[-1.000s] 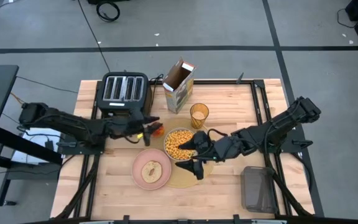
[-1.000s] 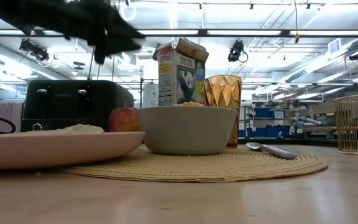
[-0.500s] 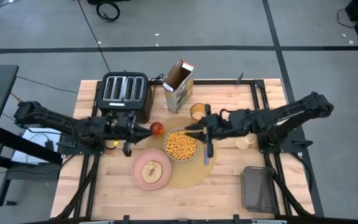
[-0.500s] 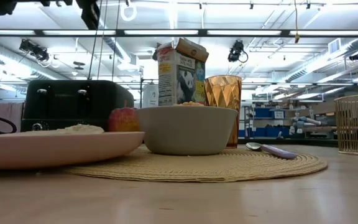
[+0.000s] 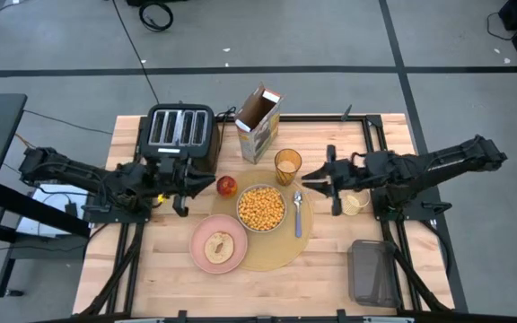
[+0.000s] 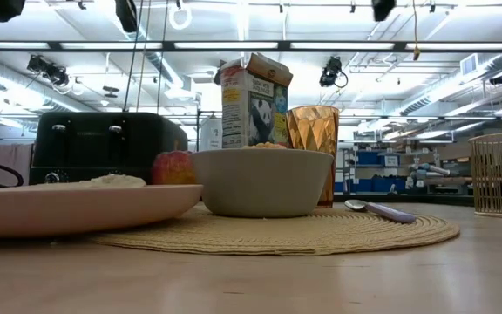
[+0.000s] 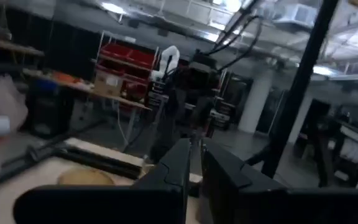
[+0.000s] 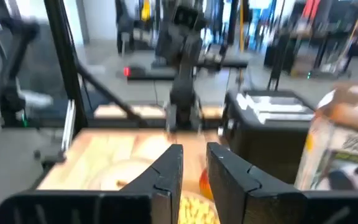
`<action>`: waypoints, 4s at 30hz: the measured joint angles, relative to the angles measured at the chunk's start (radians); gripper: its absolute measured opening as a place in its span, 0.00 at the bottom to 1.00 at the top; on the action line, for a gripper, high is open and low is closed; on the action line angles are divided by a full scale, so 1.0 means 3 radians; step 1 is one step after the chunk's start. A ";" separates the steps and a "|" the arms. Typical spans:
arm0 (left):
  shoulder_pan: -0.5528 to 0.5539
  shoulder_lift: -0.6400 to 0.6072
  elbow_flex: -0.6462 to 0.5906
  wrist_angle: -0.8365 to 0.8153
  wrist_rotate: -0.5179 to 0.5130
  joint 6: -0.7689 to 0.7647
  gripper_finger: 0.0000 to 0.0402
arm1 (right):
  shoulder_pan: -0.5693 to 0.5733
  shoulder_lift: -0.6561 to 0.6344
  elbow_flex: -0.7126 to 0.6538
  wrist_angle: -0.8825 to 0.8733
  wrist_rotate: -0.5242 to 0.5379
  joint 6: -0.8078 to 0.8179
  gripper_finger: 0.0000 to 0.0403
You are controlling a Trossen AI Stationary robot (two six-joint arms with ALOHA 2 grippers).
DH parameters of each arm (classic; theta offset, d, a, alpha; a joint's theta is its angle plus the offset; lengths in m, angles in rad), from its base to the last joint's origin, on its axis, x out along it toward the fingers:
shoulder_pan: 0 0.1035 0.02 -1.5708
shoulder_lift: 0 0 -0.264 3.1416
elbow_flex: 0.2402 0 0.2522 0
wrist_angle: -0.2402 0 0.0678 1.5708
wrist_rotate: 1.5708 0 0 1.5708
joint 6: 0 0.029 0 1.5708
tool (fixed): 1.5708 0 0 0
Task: Arrange a breakfast setting
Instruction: Return to Home Position
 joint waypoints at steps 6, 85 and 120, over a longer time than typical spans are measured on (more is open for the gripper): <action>0.0031 -0.0217 -0.0001 -0.0342 0.0545 0.0478 0.12 | 0.0011 -0.0667 -0.0720 0.0546 0.0093 -0.0111 0.21; 0.0961 -0.2728 -0.1483 -0.1302 0.1557 0.1023 0.12 | 0.0029 -0.2719 -0.2433 0.0286 0.0055 0.0047 0.21; 0.0961 -0.2728 -0.1485 -0.1299 0.1554 0.1020 0.12 | -0.1063 -0.2718 -0.2433 0.0114 -0.0793 -0.0087 0.21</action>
